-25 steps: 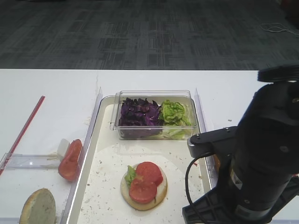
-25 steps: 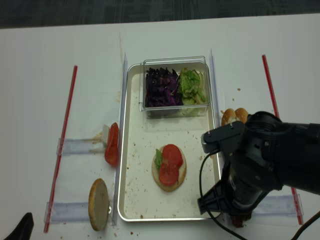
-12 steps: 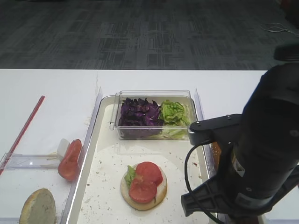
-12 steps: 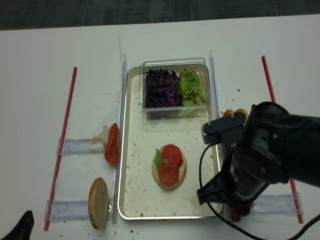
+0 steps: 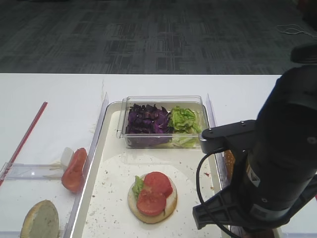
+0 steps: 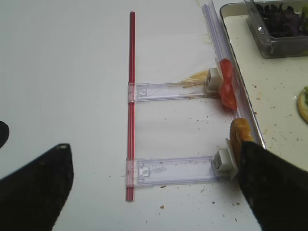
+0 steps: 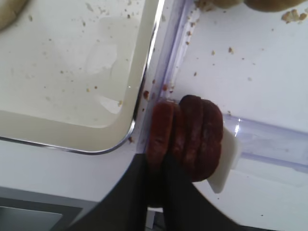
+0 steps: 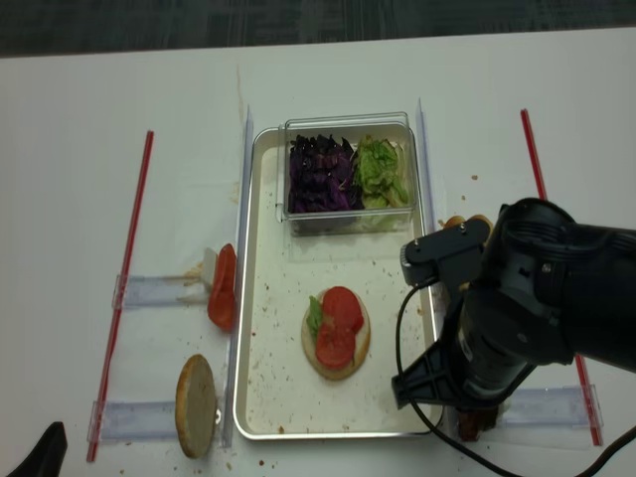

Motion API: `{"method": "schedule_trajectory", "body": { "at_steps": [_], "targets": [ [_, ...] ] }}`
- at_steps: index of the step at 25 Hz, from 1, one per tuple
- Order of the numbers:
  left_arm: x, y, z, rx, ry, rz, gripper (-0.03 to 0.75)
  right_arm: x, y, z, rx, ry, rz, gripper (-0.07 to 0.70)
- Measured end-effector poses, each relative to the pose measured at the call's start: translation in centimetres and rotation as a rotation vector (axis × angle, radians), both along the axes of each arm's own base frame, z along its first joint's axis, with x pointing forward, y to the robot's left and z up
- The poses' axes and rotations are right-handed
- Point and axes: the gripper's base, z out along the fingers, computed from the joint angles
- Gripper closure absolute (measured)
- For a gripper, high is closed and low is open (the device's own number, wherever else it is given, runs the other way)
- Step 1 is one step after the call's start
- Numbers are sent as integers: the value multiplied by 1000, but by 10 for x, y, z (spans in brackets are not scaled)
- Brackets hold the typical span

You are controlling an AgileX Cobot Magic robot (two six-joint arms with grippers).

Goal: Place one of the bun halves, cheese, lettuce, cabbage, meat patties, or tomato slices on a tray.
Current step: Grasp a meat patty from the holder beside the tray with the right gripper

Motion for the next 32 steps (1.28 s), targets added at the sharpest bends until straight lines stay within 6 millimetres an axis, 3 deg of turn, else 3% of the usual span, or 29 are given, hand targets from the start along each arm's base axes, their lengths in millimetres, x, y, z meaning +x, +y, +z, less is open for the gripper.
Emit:
{"method": "schedule_trajectory", "body": {
  "at_steps": [7, 24, 32],
  "targets": [
    [0, 0, 0, 0, 0, 0, 45, -2, -1, 4, 10, -1, 5, 519],
    [0, 0, 0, 0, 0, 0, 45, -11, -12, 35, 106, -94, 6, 519],
    [0, 0, 0, 0, 0, 0, 45, -8, -15, 37, 88, -121, 16, 519]
  ]
}}
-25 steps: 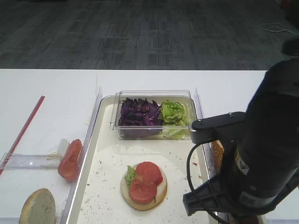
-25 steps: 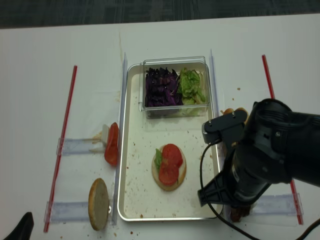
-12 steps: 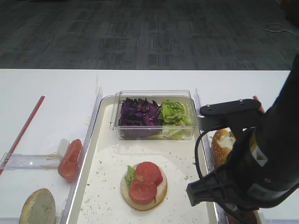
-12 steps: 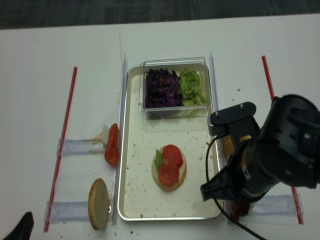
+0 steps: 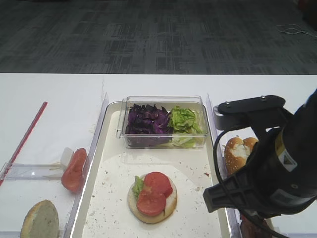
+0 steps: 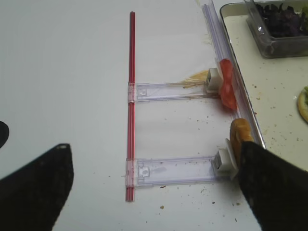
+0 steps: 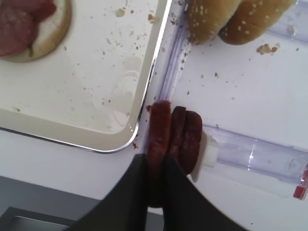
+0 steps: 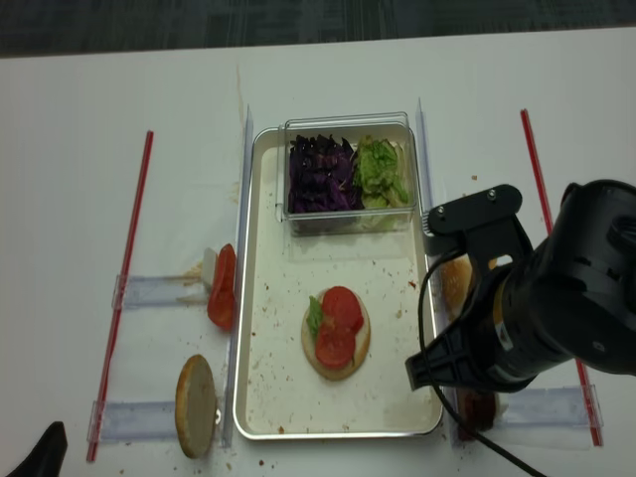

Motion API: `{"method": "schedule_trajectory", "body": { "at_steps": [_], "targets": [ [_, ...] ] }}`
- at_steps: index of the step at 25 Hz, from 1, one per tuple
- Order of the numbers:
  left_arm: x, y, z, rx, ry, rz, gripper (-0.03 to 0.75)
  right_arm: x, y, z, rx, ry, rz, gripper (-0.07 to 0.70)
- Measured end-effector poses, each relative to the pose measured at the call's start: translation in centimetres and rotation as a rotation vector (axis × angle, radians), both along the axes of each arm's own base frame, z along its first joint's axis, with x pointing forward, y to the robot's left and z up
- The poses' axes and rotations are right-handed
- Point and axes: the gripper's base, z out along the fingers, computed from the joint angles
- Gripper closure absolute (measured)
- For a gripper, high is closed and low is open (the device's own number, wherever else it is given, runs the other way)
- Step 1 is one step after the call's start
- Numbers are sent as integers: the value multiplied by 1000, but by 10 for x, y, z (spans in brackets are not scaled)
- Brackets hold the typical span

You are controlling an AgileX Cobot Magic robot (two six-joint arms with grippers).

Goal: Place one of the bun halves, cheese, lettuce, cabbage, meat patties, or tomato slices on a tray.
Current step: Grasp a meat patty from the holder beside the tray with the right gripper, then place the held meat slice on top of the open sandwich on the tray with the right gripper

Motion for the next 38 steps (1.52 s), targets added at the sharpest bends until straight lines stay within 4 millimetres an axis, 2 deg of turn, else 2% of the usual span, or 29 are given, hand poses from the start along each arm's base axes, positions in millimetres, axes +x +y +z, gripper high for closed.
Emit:
{"method": "schedule_trajectory", "body": {
  "at_steps": [6, 12, 15, 18, 21, 27, 32, 38],
  "targets": [
    [0, 0, 0, 0, 0, 0, 45, 18, -20, 0, -14, -2, -38, 519],
    [0, 0, 0, 0, 0, 0, 45, 37, -50, 0, -27, 5, -94, 519],
    [0, 0, 0, 0, 0, 0, 45, 44, -64, 0, -35, 8, -124, 519],
    [0, 0, 0, 0, 0, 0, 45, 46, -70, -1, -14, 26, -123, 519],
    [0, 0, 0, 0, 0, 0, 45, 45, -63, 0, 66, 49, -77, 519],
    [0, 0, 0, 0, 0, 0, 45, 46, -31, 10, 423, 22, 28, 519],
    [0, 0, 0, 0, 0, 0, 45, 48, -12, 24, 670, -31, 94, 519],
    [0, 0, 0, 0, 0, 0, 45, 50, -6, 28, 756, -57, 115, 519]
  ]
}}
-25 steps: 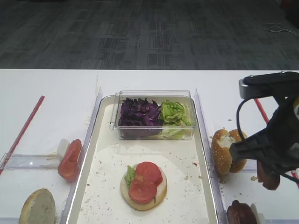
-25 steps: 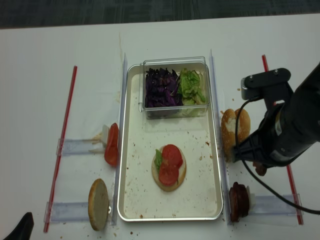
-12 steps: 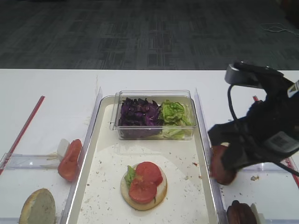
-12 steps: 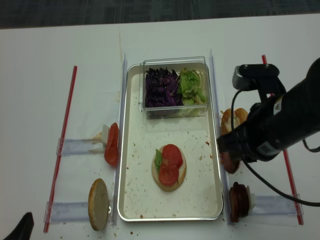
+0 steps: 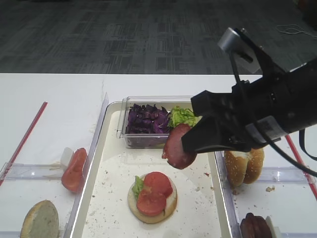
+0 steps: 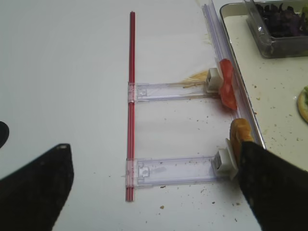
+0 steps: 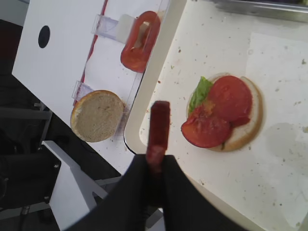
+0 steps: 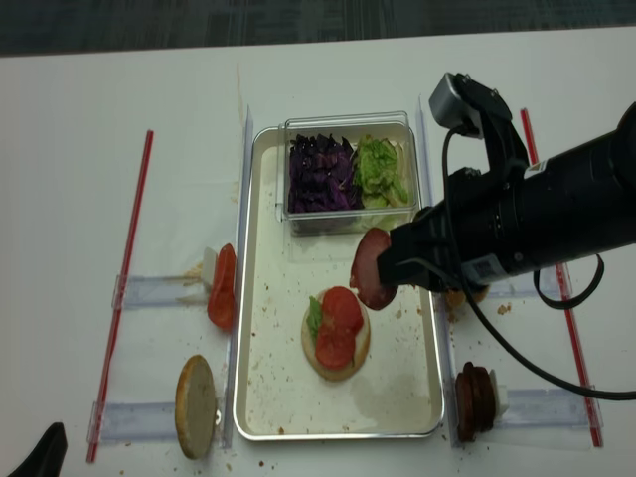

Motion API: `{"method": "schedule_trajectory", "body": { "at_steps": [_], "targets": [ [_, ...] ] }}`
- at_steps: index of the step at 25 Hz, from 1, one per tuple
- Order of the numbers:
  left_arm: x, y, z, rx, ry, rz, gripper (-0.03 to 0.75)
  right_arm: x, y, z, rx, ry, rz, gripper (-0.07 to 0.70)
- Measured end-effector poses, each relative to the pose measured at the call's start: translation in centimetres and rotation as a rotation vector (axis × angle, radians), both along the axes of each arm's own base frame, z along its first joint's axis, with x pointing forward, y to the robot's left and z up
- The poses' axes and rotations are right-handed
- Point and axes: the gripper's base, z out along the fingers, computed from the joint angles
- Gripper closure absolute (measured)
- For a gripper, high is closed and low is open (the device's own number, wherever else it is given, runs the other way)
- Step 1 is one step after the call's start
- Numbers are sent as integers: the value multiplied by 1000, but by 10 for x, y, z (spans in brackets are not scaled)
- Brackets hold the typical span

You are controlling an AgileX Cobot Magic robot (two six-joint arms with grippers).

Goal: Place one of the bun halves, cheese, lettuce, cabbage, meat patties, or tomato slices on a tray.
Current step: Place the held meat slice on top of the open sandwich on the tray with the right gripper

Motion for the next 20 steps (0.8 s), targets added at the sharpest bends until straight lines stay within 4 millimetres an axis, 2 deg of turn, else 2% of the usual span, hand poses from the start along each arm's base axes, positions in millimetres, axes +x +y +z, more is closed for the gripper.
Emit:
{"method": "schedule_trajectory", "body": {
  "at_steps": [6, 14, 20],
  "targets": [
    [0, 0, 0, 0, 0, 0, 45, 15, 8, -29, -25, 84, 12, 520],
    [0, 0, 0, 0, 0, 0, 45, 31, 19, -56, 30, 139, 17, 520],
    [0, 0, 0, 0, 0, 0, 45, 32, 33, -76, 4, 162, 39, 520]
  ]
}}
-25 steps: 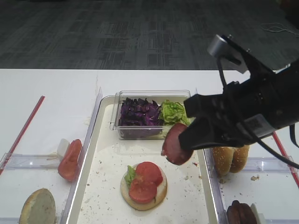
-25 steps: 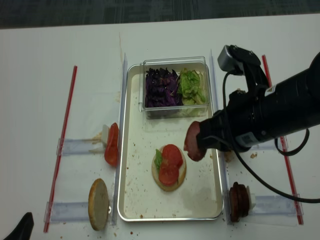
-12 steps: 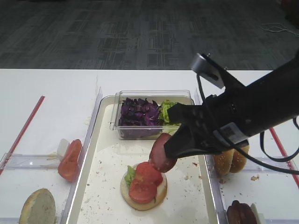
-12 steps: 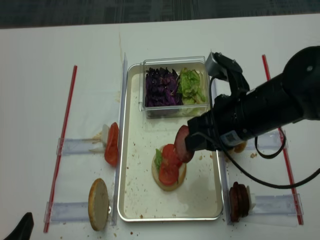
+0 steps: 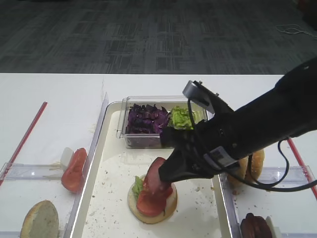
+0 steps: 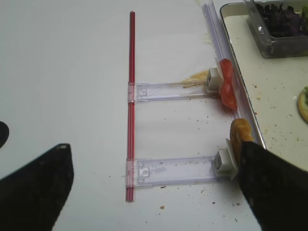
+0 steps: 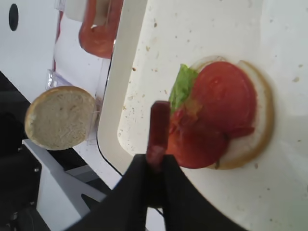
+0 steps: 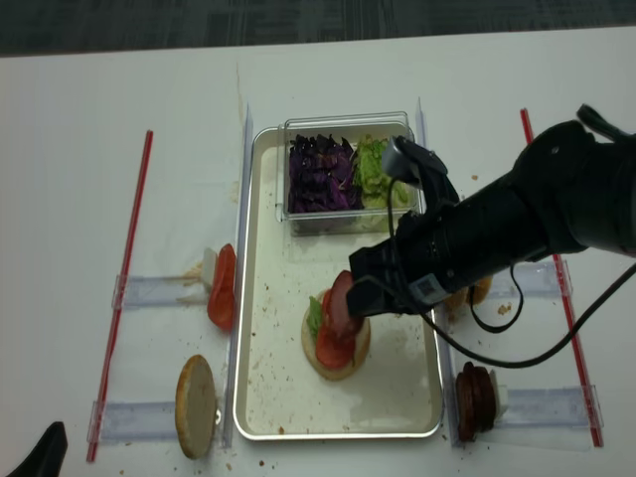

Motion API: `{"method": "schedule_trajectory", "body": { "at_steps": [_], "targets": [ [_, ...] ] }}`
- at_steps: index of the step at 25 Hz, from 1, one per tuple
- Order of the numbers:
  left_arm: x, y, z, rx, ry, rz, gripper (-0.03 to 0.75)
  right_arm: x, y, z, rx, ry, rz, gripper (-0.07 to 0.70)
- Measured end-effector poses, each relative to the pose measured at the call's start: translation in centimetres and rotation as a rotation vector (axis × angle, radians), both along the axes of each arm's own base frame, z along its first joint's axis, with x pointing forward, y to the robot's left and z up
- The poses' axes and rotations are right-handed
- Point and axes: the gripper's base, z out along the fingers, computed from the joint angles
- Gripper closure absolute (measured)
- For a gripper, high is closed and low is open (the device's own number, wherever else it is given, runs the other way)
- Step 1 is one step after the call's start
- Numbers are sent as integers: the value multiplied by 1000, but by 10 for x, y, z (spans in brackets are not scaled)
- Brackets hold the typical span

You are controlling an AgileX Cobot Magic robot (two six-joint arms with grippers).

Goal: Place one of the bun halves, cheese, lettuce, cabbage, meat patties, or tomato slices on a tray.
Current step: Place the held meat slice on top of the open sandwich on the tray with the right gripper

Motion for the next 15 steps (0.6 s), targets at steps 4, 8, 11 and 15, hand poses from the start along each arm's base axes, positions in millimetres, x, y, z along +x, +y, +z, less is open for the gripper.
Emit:
{"method": "schedule_trajectory", "body": {
  "at_steps": [4, 8, 11, 15],
  "targets": [
    [0, 0, 0, 0, 0, 0, 45, 1, 14, -5, -9, -7, 31, 521],
    [0, 0, 0, 0, 0, 0, 45, 7, 20, -10, -10, 7, 32, 521],
    [0, 0, 0, 0, 0, 0, 45, 9, 20, -16, -20, 18, 27, 521],
    [0, 0, 0, 0, 0, 0, 45, 10, 21, -22, -32, 34, 20, 521]
  ]
}}
